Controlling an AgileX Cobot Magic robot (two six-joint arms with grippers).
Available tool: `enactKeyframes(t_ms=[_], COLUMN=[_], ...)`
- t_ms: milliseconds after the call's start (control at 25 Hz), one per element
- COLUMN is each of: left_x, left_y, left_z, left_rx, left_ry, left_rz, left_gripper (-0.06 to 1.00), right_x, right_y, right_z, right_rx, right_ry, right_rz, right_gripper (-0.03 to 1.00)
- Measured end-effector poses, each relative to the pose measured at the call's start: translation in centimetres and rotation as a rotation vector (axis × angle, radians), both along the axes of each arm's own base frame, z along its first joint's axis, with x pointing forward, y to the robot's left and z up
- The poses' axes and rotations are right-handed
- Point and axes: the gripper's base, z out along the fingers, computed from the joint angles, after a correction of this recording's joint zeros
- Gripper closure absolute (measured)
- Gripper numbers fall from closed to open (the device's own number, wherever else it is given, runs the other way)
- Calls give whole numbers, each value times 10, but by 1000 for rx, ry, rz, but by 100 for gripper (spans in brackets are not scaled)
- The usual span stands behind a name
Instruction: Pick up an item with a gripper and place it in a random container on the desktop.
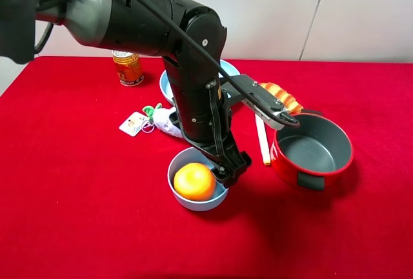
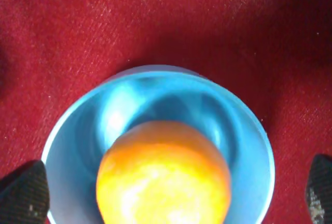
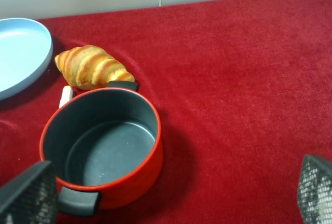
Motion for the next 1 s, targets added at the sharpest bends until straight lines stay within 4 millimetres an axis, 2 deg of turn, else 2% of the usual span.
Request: enactKeyframes(t_ms=[240, 400, 800, 1000], left_x=[2, -1, -19, -28], left_y=[-3, 1, 36, 49], left_z=[23, 49, 106, 135], left_rx=[8, -7, 72, 13], left_ry=[10, -3, -34, -82], left_rz=[-5, -10, 14, 28], left_gripper=[-5, -5, -5, -5], right_x=[0, 0, 0, 0], right_y=[0, 0, 0, 0], right_z=[0, 0, 0, 0], right_rx=[0, 0, 0, 0], right_ry=[0, 0, 0, 0], right_rz=[0, 0, 0, 0], right_gripper=[28, 28, 28, 28])
